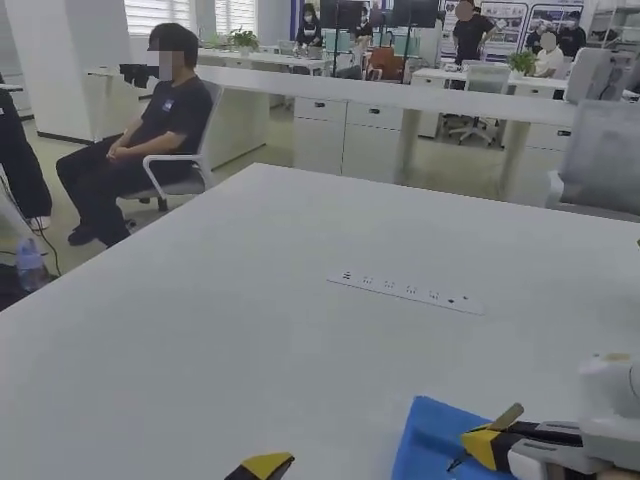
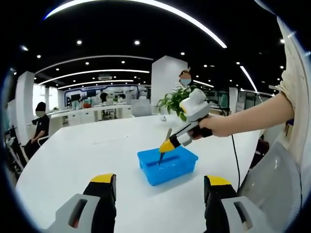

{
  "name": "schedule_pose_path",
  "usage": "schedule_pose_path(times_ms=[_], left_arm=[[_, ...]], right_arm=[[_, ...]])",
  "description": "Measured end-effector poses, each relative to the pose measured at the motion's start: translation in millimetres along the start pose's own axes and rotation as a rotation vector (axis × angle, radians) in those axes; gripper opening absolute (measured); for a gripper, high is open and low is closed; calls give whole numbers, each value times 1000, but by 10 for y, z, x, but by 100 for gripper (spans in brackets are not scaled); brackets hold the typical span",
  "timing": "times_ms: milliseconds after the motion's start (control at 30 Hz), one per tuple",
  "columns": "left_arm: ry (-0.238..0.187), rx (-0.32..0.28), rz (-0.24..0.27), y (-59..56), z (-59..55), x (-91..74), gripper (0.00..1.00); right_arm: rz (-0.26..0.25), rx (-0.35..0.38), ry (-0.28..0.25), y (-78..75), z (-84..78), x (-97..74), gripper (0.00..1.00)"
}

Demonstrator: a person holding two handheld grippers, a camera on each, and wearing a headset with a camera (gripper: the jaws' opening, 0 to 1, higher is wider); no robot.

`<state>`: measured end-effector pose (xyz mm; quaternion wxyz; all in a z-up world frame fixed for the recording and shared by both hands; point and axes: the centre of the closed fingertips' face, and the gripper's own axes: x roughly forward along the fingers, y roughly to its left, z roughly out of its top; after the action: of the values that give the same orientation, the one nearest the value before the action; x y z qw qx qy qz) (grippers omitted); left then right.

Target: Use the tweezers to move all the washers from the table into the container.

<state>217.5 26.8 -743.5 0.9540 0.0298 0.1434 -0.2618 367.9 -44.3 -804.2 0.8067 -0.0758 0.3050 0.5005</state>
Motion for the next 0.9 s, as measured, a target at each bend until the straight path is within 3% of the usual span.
schedule_pose_path(times_ms=[500,833,900], left_arm=[[2,0,1,1,-9,7,74],[9,1,9,19,-25,13,74],[12,3,9,19,-31,14,74]], right_arm=[[23,-80,62,-15,46,216,3],[15,-149,149,-63,-95,317,3],[18,-143,143,-63,-80,313,3]])
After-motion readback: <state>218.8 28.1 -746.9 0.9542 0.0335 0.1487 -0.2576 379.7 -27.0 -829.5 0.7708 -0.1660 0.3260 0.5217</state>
